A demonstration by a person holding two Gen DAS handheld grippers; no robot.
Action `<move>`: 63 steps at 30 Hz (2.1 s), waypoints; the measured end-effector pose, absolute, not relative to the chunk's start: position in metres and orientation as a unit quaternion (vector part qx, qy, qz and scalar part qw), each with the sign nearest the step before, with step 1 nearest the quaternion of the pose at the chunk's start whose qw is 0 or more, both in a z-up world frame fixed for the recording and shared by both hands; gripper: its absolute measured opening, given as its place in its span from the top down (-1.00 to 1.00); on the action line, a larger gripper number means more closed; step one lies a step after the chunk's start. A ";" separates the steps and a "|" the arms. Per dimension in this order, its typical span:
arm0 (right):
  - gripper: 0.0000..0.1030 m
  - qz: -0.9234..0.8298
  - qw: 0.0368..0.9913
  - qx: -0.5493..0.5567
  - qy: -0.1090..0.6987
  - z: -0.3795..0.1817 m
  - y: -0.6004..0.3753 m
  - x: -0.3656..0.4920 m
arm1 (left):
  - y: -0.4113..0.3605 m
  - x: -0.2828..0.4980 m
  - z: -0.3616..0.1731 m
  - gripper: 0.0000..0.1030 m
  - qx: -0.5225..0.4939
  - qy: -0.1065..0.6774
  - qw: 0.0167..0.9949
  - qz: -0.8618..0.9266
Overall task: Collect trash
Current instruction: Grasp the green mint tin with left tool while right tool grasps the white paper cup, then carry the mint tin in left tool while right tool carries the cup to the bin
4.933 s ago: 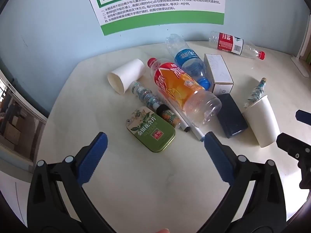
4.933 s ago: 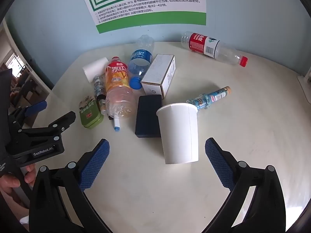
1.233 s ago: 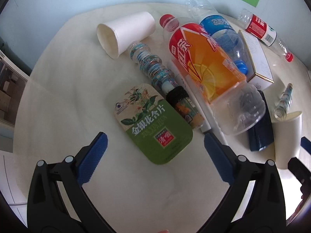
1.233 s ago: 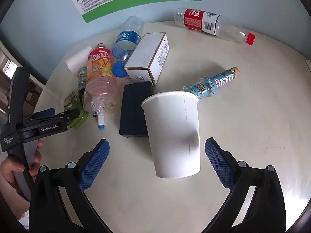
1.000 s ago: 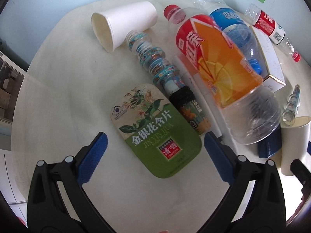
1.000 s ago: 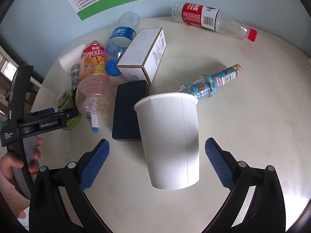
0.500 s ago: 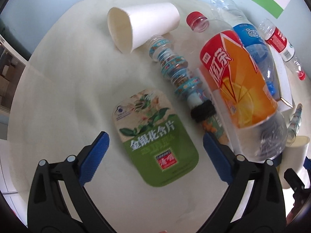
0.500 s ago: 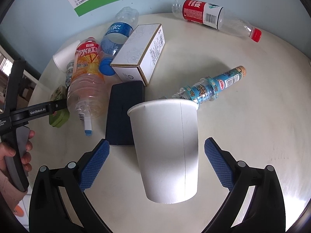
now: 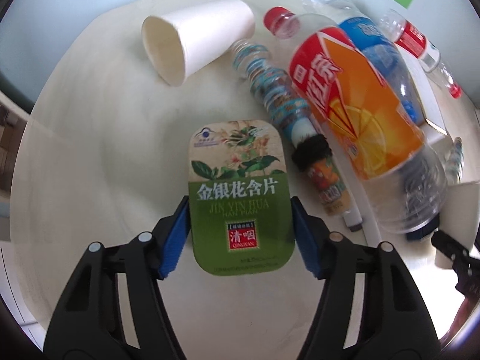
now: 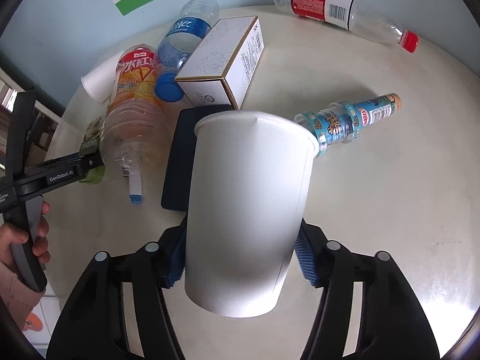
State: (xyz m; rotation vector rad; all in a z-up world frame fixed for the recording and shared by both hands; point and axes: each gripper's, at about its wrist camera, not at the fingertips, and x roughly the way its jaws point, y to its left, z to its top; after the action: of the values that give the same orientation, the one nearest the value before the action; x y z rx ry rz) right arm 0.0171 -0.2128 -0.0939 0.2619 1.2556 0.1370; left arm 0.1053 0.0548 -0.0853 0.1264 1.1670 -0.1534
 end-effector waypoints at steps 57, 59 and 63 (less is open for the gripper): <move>-0.15 0.583 0.620 -0.173 0.496 -0.012 0.200 -0.091 | 0.361 -0.227 -0.055 -0.16 -0.093 0.492 0.848 0.173; -0.15 0.594 0.605 -0.181 0.499 -0.018 0.241 -0.105 | 0.391 -0.242 -0.061 -0.16 -0.097 0.499 0.841 0.186; -0.15 0.629 0.564 -0.210 0.492 -0.028 0.329 -0.152 | 0.456 -0.270 -0.080 -0.16 -0.104 0.515 0.822 0.218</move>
State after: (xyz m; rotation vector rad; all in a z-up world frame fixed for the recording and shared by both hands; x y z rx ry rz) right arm -0.1518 0.3291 -0.0276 -0.4951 1.1567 1.4793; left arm -0.2703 0.4562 -0.0802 -0.2206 1.0964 0.4632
